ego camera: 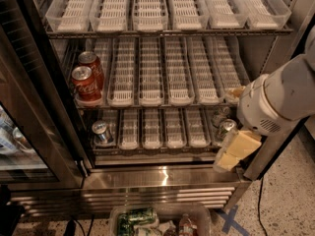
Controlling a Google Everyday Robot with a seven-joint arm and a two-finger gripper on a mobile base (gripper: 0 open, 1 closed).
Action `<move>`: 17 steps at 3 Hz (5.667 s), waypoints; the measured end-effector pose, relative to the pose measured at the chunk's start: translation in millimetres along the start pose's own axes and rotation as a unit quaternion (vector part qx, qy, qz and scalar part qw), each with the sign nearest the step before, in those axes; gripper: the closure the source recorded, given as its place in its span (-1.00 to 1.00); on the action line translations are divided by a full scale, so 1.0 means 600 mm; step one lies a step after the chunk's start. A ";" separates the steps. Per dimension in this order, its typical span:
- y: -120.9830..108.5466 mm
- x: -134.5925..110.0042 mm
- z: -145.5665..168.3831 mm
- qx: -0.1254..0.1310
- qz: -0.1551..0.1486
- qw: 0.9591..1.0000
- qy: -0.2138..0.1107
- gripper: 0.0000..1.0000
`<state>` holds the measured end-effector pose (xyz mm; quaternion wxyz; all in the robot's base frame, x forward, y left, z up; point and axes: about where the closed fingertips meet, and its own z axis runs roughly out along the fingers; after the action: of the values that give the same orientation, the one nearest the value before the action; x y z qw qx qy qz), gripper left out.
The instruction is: Pick redbull can from bottom shelf of fridge
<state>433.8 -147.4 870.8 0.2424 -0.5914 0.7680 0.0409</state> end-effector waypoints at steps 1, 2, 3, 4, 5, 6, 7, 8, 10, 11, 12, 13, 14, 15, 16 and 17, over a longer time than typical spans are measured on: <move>0.026 -0.016 0.064 -0.011 0.013 0.998 -0.059 -1.00; 0.042 -0.046 0.125 -0.029 0.021 0.992 -0.120 -1.00; 0.062 -0.073 0.179 -0.047 0.019 0.986 -0.159 -1.00; 0.079 -0.105 0.222 -0.060 0.013 0.979 -0.196 -1.00; 0.079 -0.105 0.222 -0.060 0.013 0.979 -0.196 -1.00; 0.085 -0.108 0.237 -0.051 0.017 0.977 -0.207 -1.00; 0.098 -0.121 0.285 -0.033 0.023 0.972 -0.232 -1.00; 0.099 -0.137 0.341 -0.006 0.019 0.973 -0.231 -1.00; 0.108 -0.164 0.444 0.032 0.024 0.964 -0.262 -1.00; 0.108 -0.184 0.477 0.045 0.036 0.957 -0.285 -1.00; 0.108 -0.184 0.477 0.045 0.036 0.957 -0.285 -1.00; 0.114 -0.190 0.493 0.062 0.044 0.953 -0.293 -1.00; 0.134 -0.212 0.541 0.090 0.059 0.940 -0.322 -1.00; 0.129 -0.237 0.579 0.129 0.076 0.925 -0.350 -1.00; 0.110 -0.266 0.597 0.165 0.090 0.908 -0.374 -1.00; 0.094 -0.286 0.602 0.187 0.102 0.894 -0.394 -1.00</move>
Offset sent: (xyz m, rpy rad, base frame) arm 0.0145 0.0966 -0.0964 0.4223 0.0075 0.0776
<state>530.1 148.3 612.8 0.6261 -0.3889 0.6589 0.1506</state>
